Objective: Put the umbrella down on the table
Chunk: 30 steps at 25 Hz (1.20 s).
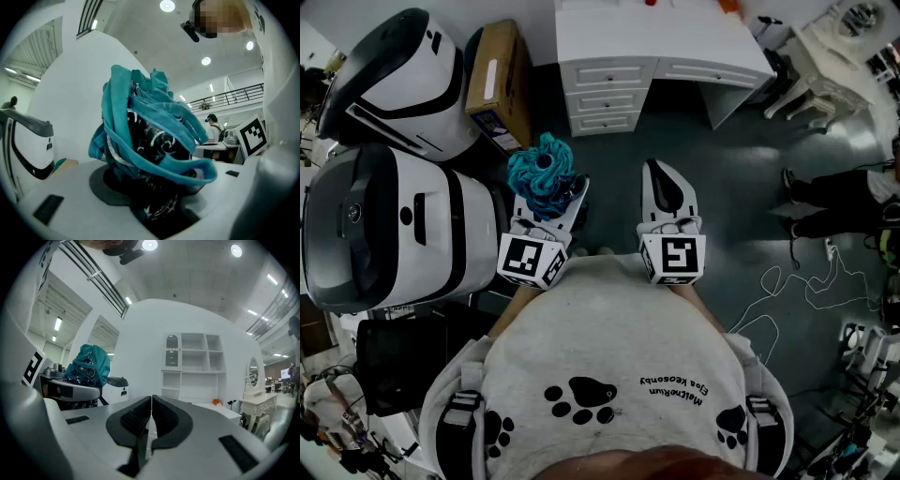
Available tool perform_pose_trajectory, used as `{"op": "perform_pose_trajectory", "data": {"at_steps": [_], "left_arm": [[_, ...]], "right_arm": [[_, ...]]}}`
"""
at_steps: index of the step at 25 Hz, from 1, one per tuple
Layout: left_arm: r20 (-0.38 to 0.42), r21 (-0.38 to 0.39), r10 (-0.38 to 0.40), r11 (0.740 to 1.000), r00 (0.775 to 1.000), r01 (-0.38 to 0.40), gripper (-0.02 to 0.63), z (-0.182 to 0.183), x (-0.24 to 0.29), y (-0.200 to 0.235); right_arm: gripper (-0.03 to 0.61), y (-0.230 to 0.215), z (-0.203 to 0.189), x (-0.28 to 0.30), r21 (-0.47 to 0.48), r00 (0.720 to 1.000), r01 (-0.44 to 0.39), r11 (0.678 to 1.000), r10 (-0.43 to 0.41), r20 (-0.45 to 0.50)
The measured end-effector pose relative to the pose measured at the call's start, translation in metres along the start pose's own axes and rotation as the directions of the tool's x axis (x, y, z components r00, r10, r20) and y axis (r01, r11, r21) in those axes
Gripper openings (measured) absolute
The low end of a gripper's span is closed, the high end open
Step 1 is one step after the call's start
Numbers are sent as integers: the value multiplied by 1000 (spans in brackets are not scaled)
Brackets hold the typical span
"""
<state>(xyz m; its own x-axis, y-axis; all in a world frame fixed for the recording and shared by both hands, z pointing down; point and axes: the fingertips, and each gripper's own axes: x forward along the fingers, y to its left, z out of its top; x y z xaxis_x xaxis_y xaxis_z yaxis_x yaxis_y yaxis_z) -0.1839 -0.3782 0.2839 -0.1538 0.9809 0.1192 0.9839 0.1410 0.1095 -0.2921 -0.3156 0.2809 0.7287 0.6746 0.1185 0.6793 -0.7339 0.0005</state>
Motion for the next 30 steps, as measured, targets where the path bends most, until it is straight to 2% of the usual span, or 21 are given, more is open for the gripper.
{"op": "perform_pose_trajectory", "data": {"at_steps": [8, 16, 23, 30], "left_arm": [[-7, -10, 33, 999, 999, -33, 247, -4, 13, -12], [-31, -27, 56, 998, 998, -57, 247, -13, 28, -2], [-20, -39, 46, 998, 999, -46, 247, -13, 60, 31], [-23, -42, 13, 999, 1000, -14, 247, -9, 117, 89]], "right_arm": [[34, -22, -9, -2, 39, 1000, -24, 999, 24, -1], [34, -33, -21, 11, 84, 999, -29, 996, 31, -17], [34, -46, -28, 48, 87, 999, -1, 996, 4, -37], [34, -59, -31, 127, 97, 998, 18, 995, -13, -53]]}}
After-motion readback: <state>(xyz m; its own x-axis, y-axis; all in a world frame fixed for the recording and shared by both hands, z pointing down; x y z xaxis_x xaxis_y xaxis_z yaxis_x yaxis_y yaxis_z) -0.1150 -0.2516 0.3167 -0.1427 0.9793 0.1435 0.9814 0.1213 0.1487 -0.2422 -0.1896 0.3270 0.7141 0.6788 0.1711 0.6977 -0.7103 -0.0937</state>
